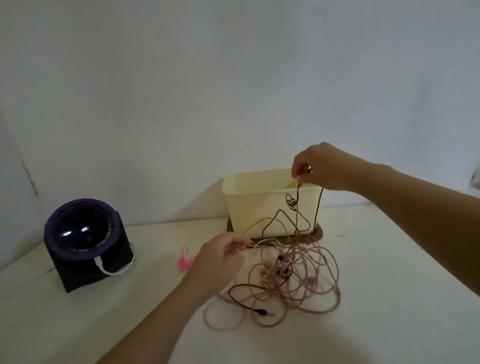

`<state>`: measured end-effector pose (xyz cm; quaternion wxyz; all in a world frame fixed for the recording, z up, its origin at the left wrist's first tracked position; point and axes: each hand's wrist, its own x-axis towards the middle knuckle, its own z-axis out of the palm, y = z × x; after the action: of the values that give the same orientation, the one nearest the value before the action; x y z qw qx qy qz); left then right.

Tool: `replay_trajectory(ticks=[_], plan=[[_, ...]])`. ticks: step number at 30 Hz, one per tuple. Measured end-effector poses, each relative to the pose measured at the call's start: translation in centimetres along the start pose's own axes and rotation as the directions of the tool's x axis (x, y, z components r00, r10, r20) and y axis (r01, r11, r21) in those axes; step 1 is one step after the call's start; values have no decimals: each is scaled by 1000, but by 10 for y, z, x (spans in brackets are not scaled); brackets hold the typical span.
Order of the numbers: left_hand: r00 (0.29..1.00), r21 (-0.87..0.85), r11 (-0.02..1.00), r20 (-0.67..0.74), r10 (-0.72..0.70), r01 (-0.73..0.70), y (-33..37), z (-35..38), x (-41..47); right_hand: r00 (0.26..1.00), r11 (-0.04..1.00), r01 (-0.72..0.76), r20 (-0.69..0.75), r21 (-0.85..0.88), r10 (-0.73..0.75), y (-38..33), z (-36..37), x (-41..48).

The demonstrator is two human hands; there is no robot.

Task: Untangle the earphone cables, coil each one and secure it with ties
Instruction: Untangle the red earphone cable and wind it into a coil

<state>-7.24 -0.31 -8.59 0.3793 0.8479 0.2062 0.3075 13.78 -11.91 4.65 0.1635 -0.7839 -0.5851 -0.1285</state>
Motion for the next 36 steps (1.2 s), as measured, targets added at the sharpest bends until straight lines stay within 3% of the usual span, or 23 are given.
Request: replay_trajectory(ticks=[4,11,14,16,18,23,28,31,34,36], plan=[[996,43,995,-26,90,-89,54,-1,46,992,988,88,-98,124,-76,-14,-33,10],[993,104,988,19,116,-117,110,8,99,973,961,161,-197,223,-117,-19,-66,4],[998,-149,989,-61,10,-19,124,-1,113,970,969,137,-228,207,-88,-5,-75,-2],[993,-376,926,-101,-59,17,136,-11,120,971,977,79,-237,200,-30,6,-76,-5],[988,-493,870,-141,-64,-14,150,-24,128,969,973,-2,-240,233,59,18,-76,-7],[994,-427,903,-105,8,-52,183,-48,138,968,891,-193,-71,411,242,36,-57,-10],[991,-283,955,-122,57,-90,208,-56,145,960,867,-265,194,421,200,32,-29,-15],[984,-254,960,-159,80,-119,216,-61,147,926,874,-330,303,357,226,35,-13,-12],[982,-252,960,-170,83,-124,218,-66,148,872,855,-446,343,264,349,45,-4,-9],[981,-207,969,-169,98,-133,216,-68,147,787,704,-603,427,375,446,54,-5,-12]])
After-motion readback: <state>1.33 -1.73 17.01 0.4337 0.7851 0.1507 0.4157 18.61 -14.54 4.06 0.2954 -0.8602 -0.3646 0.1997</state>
